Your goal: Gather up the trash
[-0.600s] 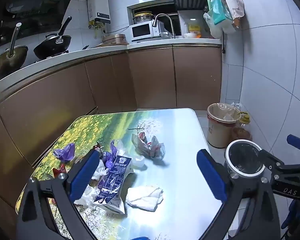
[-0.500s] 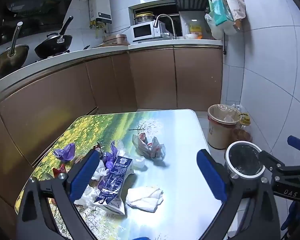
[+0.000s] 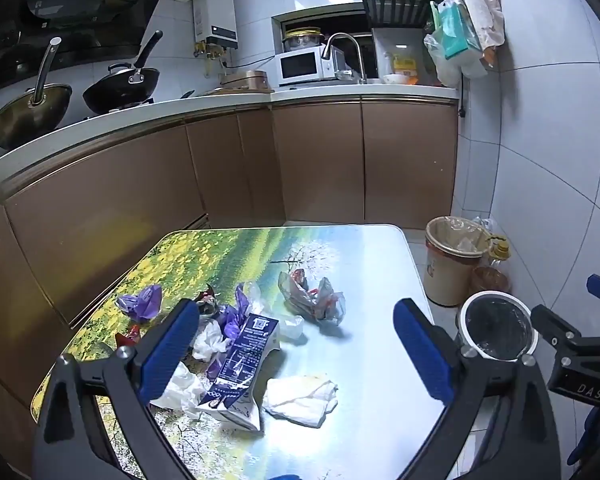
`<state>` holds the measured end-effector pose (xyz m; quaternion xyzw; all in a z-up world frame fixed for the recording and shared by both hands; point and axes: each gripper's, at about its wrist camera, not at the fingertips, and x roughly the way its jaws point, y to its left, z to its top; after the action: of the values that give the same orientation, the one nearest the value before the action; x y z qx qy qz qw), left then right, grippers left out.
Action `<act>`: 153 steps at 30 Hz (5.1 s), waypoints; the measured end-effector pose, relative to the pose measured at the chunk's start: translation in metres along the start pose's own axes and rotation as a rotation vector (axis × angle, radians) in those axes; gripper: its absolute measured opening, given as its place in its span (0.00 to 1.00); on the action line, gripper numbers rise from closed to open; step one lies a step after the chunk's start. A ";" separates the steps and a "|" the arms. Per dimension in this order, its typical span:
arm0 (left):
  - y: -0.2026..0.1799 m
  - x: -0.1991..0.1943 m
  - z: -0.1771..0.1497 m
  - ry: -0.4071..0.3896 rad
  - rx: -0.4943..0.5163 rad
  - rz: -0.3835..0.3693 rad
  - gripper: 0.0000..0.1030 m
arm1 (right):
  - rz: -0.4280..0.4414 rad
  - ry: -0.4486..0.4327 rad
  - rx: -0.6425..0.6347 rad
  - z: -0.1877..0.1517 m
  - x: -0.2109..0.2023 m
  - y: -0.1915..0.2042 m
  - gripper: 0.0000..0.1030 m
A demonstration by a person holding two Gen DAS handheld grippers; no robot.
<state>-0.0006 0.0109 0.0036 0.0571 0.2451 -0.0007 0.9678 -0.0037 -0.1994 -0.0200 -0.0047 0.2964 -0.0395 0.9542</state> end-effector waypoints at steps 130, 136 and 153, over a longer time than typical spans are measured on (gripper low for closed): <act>0.018 0.071 0.021 0.188 0.036 -0.364 0.06 | 0.480 0.234 -0.011 -0.013 0.095 0.015 0.06; -0.127 0.125 0.053 0.235 0.117 -0.570 0.06 | 0.227 0.242 0.157 -0.022 0.123 -0.109 0.06; -0.349 0.272 0.046 0.464 0.172 -0.740 0.38 | -0.049 0.330 0.287 -0.033 0.239 -0.245 0.45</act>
<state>0.2504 -0.3338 -0.1239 0.0443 0.4586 -0.3547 0.8136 0.1559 -0.4623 -0.1748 0.1306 0.4398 -0.1049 0.8823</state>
